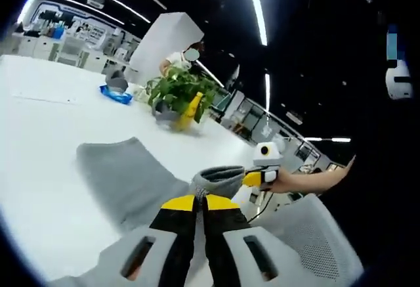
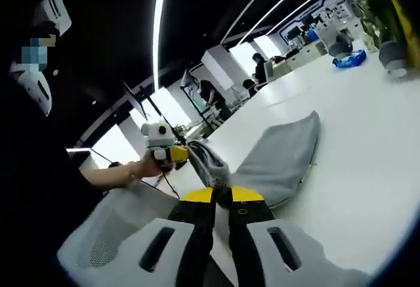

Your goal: Fold the towel on the table until its edges align and the towel forms a compact rectangular stack.

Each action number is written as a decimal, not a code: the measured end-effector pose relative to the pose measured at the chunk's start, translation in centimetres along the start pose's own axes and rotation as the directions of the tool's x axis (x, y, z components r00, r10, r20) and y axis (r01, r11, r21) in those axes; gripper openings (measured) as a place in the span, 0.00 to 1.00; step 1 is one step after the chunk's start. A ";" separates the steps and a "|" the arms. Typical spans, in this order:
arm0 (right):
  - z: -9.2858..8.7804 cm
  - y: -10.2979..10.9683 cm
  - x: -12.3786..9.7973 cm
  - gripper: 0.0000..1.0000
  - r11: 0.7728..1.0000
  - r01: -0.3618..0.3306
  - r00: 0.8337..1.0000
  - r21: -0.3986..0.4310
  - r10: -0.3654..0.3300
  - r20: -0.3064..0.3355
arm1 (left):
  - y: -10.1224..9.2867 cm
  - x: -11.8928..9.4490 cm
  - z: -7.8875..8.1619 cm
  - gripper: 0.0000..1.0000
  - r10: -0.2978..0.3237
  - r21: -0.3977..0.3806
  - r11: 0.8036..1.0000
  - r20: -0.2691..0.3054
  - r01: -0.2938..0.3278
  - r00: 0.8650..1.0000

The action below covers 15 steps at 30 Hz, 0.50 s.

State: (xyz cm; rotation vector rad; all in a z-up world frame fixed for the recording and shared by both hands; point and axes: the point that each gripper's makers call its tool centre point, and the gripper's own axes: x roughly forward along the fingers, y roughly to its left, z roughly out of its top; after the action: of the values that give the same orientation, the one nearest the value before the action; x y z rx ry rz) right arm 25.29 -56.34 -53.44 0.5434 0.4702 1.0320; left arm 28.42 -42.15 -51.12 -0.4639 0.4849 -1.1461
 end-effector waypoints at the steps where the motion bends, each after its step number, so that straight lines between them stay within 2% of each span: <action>1: 0.4 0.1 -0.1 0.04 1.000 -0.004 1.000 0.009 0.004 0.020 | -0.3 0.0 0.3 0.03 -0.021 -0.010 1.000 0.013 0.021 1.000; 3: 1.4 0.6 -0.3 0.04 0.999 -0.033 0.998 0.000 0.033 0.062 | -1.2 0.0 0.8 0.03 -0.068 -0.032 0.997 0.037 0.069 0.997; 9: 2.1 0.8 -1.0 0.04 0.998 -0.055 0.997 -0.009 0.055 0.055 | -2.3 -0.1 1.0 0.03 -0.121 -0.058 0.991 0.042 0.123 0.992; 15: 3.1 2.4 -1.0 0.04 0.993 -0.115 0.988 0.002 0.115 0.100 | -3.4 -0.4 1.8 0.03 -0.179 -0.084 0.979 0.078 0.186 0.981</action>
State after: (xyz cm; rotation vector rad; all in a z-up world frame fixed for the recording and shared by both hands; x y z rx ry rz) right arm 25.13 -56.84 -49.39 0.6318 0.3577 1.1081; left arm 26.82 -42.80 -47.70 -0.6356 0.4409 -1.2832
